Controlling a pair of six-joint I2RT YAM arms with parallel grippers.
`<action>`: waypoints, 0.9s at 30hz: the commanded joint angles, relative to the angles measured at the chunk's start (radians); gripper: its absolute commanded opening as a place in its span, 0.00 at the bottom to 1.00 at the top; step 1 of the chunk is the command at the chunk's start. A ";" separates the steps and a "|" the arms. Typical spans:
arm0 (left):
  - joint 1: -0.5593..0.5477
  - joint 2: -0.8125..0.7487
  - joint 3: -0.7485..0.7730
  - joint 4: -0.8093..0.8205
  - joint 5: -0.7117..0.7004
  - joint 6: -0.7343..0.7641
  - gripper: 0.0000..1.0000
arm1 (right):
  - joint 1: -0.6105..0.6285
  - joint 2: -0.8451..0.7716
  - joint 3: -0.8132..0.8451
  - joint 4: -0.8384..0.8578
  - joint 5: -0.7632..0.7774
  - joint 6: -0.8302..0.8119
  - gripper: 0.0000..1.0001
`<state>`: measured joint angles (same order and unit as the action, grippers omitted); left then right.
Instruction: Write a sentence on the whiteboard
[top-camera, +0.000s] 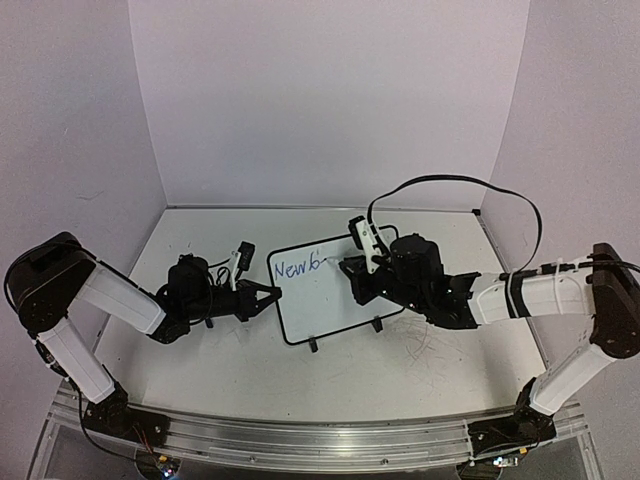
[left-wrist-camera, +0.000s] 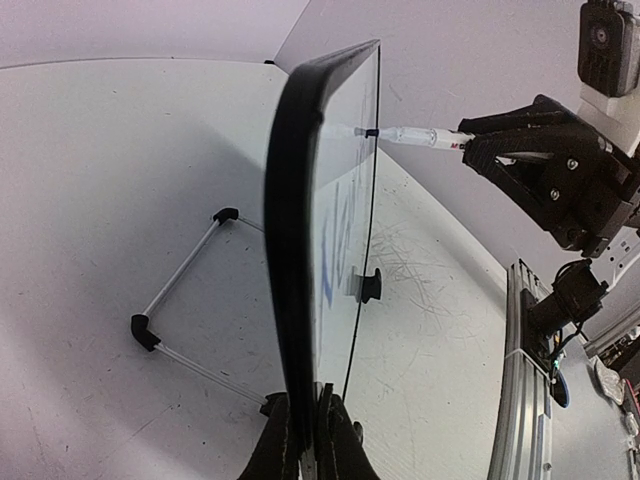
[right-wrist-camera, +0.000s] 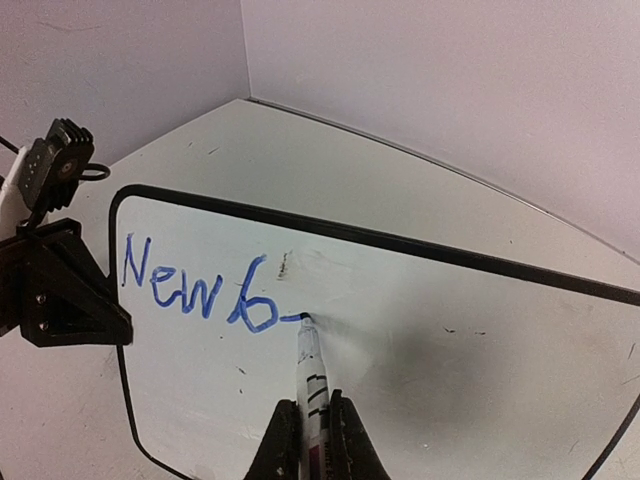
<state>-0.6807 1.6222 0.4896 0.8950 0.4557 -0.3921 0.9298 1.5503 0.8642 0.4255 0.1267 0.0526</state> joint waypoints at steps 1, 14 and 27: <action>-0.005 0.003 0.006 -0.105 -0.037 0.045 0.00 | -0.019 -0.024 0.007 0.026 0.064 0.009 0.00; -0.005 0.002 0.008 -0.107 -0.031 0.045 0.00 | -0.019 0.007 0.035 0.042 0.016 0.006 0.00; -0.005 0.010 0.014 -0.108 -0.028 0.046 0.00 | -0.019 0.031 0.048 0.042 -0.020 0.012 0.00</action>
<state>-0.6807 1.6222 0.4904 0.8902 0.4534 -0.3923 0.9234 1.5565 0.8649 0.4440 0.1086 0.0536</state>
